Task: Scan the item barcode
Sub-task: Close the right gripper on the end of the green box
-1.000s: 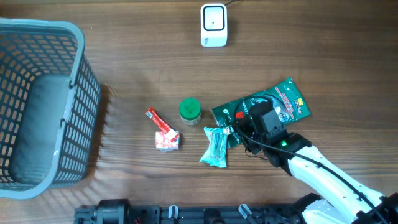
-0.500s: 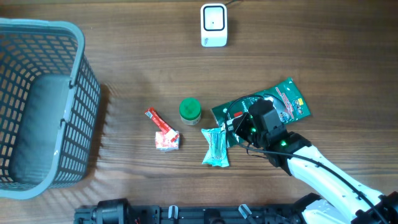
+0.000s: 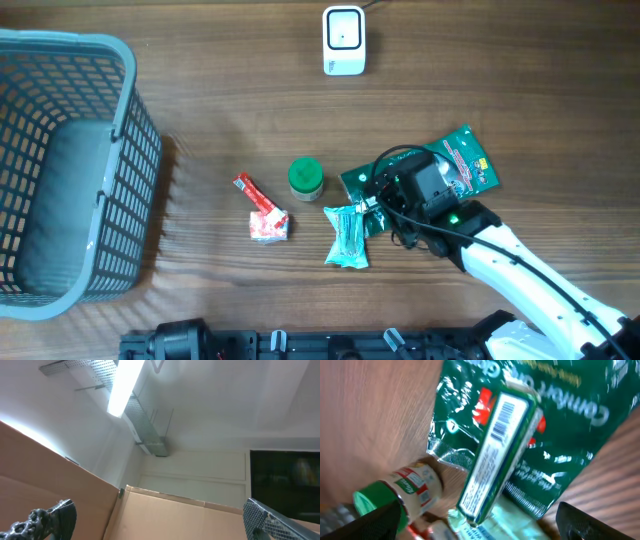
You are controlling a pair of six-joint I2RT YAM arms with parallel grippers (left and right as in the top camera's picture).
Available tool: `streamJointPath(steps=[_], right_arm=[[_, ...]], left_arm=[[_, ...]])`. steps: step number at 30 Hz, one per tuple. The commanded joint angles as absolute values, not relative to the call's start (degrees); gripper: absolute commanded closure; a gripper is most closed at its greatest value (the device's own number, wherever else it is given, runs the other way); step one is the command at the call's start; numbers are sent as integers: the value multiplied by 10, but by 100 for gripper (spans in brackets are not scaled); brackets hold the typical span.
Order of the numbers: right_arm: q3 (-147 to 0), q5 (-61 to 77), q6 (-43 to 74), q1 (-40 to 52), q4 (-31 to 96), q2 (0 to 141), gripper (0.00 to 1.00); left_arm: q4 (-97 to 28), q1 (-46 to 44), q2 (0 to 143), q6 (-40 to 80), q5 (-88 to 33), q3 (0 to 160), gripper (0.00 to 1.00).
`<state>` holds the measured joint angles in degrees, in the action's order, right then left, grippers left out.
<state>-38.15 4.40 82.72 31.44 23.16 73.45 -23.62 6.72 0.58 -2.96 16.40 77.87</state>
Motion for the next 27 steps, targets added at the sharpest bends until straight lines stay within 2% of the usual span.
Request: streamJointPath(steps=[1, 5, 13, 17, 19, 21, 23, 27], right_arm=[[-345, 17, 944, 324, 211, 740, 0], [-336, 8, 829, 325, 156, 672, 0], [-306, -49, 809, 325, 379, 298, 0], [-175, -28, 809, 325, 273, 203, 1], [-97, 7, 810, 325, 143, 203, 3], [-54, 13, 816, 325, 68, 214, 2], [-34, 8, 860, 324, 69, 231, 2], [-31, 10, 856, 325, -1, 310, 0]], left_arm=[[-239, 70, 3, -41, 163, 776, 0], [-241, 70, 3, -41, 163, 776, 0], [-247, 70, 3, -40, 160, 776, 0], [-248, 70, 3, 6, 159, 775, 0], [-250, 70, 3, 9, 158, 775, 0], [-250, 70, 3, 9, 159, 771, 0], [-250, 70, 3, 9, 159, 766, 0], [-249, 70, 3, 9, 159, 756, 0]])
